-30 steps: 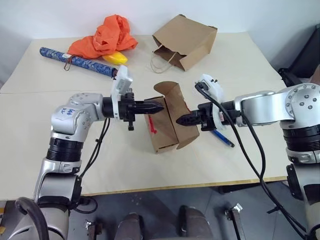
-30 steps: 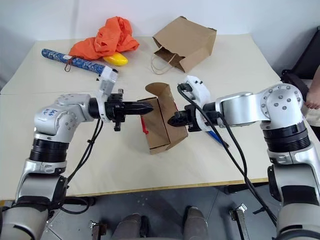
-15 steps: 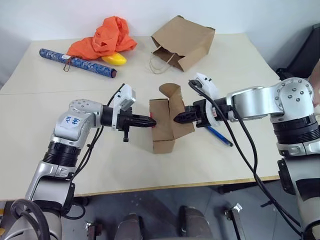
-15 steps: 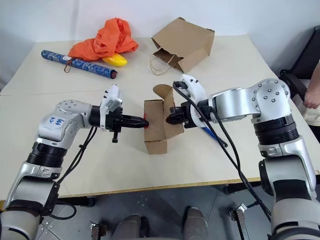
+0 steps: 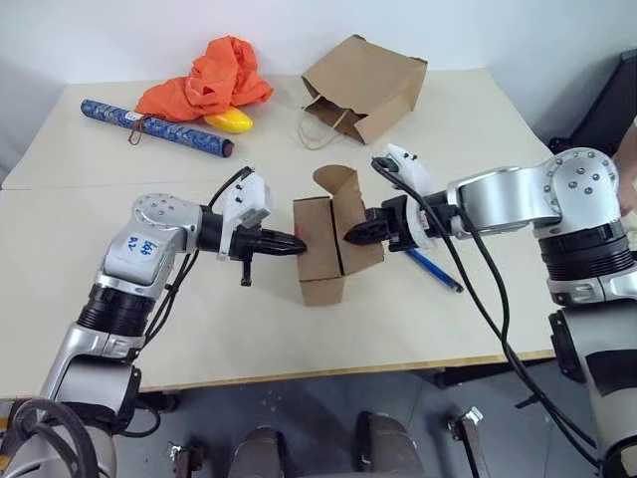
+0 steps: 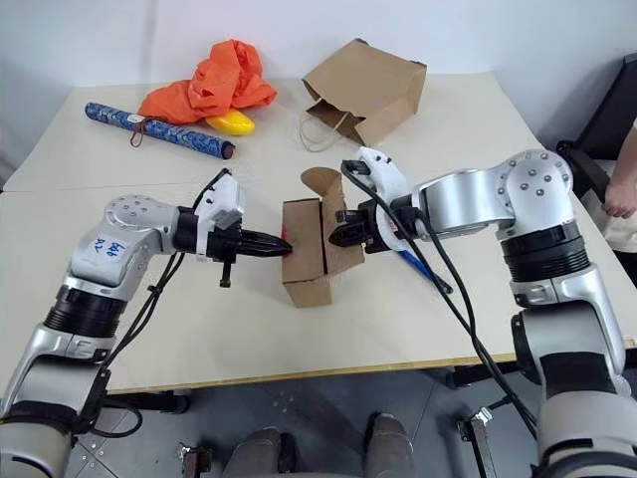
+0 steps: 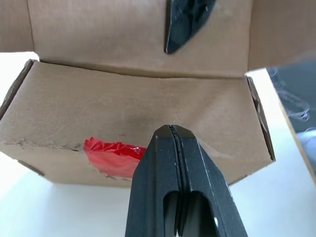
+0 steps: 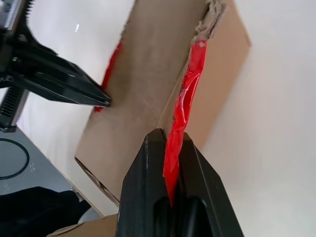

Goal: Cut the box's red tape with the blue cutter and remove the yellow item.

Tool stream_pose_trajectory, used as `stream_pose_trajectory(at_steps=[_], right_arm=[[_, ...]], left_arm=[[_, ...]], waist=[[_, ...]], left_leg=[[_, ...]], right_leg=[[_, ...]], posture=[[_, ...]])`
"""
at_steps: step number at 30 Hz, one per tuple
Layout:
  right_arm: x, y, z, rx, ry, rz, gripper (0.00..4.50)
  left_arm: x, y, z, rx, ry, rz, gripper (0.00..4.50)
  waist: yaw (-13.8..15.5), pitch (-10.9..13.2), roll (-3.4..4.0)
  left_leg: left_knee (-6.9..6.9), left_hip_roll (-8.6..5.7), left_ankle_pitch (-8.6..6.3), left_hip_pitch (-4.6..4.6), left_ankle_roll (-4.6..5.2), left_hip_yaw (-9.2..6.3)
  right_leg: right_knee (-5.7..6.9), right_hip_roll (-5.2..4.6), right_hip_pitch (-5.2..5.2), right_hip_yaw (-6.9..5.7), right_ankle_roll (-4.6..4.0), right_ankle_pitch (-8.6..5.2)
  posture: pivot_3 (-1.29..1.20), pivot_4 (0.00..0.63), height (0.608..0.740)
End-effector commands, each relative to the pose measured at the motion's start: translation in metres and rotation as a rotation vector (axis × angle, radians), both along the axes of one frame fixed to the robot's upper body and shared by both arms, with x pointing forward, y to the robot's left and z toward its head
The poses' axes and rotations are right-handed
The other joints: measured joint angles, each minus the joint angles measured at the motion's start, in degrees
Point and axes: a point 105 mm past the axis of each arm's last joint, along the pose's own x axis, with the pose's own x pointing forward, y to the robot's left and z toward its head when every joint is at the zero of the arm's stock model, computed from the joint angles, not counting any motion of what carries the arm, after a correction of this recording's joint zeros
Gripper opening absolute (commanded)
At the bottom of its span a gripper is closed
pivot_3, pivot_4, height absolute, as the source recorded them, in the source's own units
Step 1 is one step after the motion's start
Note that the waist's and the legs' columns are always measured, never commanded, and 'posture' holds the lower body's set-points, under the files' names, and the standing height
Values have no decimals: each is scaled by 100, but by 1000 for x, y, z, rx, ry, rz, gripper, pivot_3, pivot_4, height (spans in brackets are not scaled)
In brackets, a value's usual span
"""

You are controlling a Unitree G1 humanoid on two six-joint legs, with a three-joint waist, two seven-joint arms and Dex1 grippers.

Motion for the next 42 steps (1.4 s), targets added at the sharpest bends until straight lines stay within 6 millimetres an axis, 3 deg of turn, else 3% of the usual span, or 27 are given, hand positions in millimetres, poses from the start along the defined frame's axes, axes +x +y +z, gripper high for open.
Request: stream_pose_trajectory(at_steps=[1,11,15,20,25,27,30,32,36,41,42], right_arm=[[6,-17,-4,-66,2,-70,25],[21,-52,-21,-147,28,-196,25],[19,-49,-33,-139,52,-182,25],[15,-39,-47,-124,79,-146,25],[8,-31,-64,-133,83,-105,25],[7,-28,-62,-155,1,-87,25],[11,-29,-53,-135,-131,-82,610],[13,-33,-48,-132,-190,-80,1193],[15,-39,-30,-115,-331,-41,2650],[18,-44,-22,-98,-380,-18,4394],[19,-45,-22,-105,-387,-15,4500]], left_arm=[[-12,8,-49,130,159,20,0],[-32,16,-54,143,211,47,0],[-35,20,-57,138,231,78,0],[-30,20,-62,127,238,107,0],[-21,14,-61,94,231,118,0],[-13,14,-59,81,206,140,0],[0,19,-54,66,169,205,0],[4,25,-53,63,160,227,368],[10,35,-44,20,148,280,1513],[12,45,-43,15,141,316,3013],[11,47,-43,15,140,323,3294]], waist=[[0,-4,0],[44,-9,11],[179,-2,16],[237,12,-8],[226,12,-8],[218,12,-8],[220,12,-8],[219,12,-8],[216,12,-8],[195,12,-8],[184,12,-8]], left_leg=[[-1,0,0,0,0,0],[-7,0,-2,-4,1,2],[-3,-4,-6,-17,5,4],[51,-1,-5,-125,4,-6],[46,-1,-5,-123,4,-4],[46,-1,-5,-121,4,-3],[47,-1,-5,-121,4,-4],[48,-2,-5,-122,4,-3],[47,-2,-5,-121,4,-3],[47,-2,-5,-120,4,-2],[47,-2,-5,-120,4,-2]], right_leg=[[0,0,0,0,0,0],[-13,0,-1,-2,0,0],[-26,-2,-3,-3,1,0],[4,-1,-93,-12,1,1],[4,-1,-93,-15,1,1],[6,0,-93,-13,1,1],[7,0,-94,-13,2,1],[4,0,-94,-12,2,1],[6,0,-95,-12,2,1],[8,0,-94,-13,2,1],[9,0,-94,-13,2,1]], posture=[[0,150,740],[0,150,740],[0,150,740],[0,150,740],[0,150,740],[0,150,740],[0,150,740],[0,150,740],[0,150,740],[0,150,740],[0,150,740]])
